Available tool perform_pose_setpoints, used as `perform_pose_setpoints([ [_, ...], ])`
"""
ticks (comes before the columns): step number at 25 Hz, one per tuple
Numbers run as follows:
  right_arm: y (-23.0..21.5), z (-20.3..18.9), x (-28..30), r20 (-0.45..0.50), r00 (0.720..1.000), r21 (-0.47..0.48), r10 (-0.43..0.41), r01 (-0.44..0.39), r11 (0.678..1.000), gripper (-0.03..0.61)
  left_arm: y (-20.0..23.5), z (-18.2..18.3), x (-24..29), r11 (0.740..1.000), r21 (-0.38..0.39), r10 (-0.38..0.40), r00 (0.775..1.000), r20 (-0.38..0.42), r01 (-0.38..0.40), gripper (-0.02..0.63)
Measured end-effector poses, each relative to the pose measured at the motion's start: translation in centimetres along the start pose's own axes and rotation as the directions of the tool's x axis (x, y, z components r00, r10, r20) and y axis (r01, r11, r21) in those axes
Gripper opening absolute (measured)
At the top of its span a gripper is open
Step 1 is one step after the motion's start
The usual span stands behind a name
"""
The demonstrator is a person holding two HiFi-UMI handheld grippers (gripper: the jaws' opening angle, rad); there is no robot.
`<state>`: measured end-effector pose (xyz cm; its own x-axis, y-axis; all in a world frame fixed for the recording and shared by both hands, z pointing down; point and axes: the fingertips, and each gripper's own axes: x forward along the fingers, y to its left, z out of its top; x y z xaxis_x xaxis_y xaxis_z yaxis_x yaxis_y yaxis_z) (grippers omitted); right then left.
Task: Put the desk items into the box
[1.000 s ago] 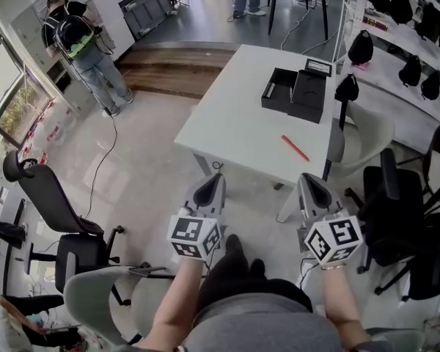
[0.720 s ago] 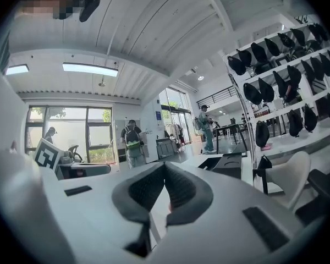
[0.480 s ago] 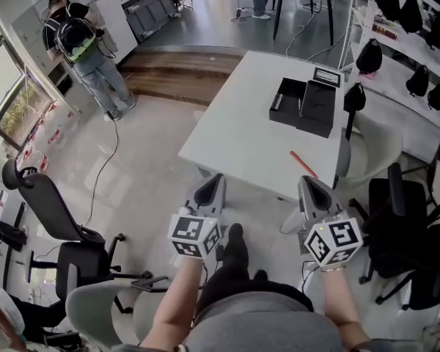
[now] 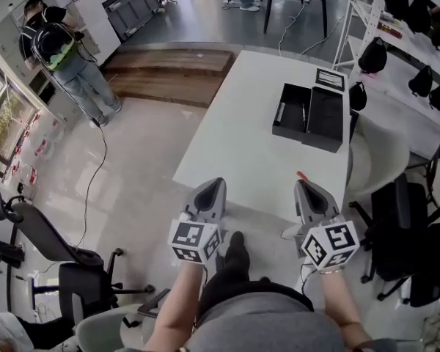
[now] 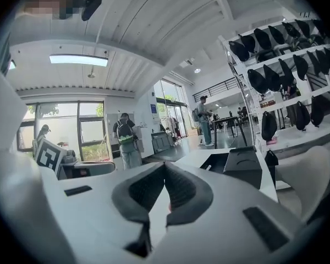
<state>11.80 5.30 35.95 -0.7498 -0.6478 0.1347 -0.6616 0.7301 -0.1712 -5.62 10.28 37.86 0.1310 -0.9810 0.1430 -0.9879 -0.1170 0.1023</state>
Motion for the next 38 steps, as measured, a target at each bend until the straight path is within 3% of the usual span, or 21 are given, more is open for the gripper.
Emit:
perform_pose_setpoints([
  [14,-2.3,-0.4,9.3,-0.054,0.996,0.008,-0.073,0.074,0.997,0.005,7.6,0.2,8.2,0.997,-0.026,-0.073,0.997,-0.040,0.072,0.006],
  [21,-4.5,-1.6,11.4,-0.118,0.985,-0.001,-0.122,0.123,0.992,0.057,9.1,-0.5,11.8,0.992,-0.051,-0.122,0.991,-0.060,0.119,0.006],
  [33,-7.6,-3.2,11.2,-0.243,0.936,-0.014,-0.254,0.259,0.966,0.094,11.3,-1.1,15.8,0.972,-0.088,-0.227,0.969,-0.103,0.218,0.006],
  [38,-8.7,-4.3,10.5,-0.276,0.911,0.042,-0.307,0.330,0.943,0.117,11.5,-2.1,16.8,0.963,-0.106,-0.262,0.956,-0.129,0.249,0.006],
])
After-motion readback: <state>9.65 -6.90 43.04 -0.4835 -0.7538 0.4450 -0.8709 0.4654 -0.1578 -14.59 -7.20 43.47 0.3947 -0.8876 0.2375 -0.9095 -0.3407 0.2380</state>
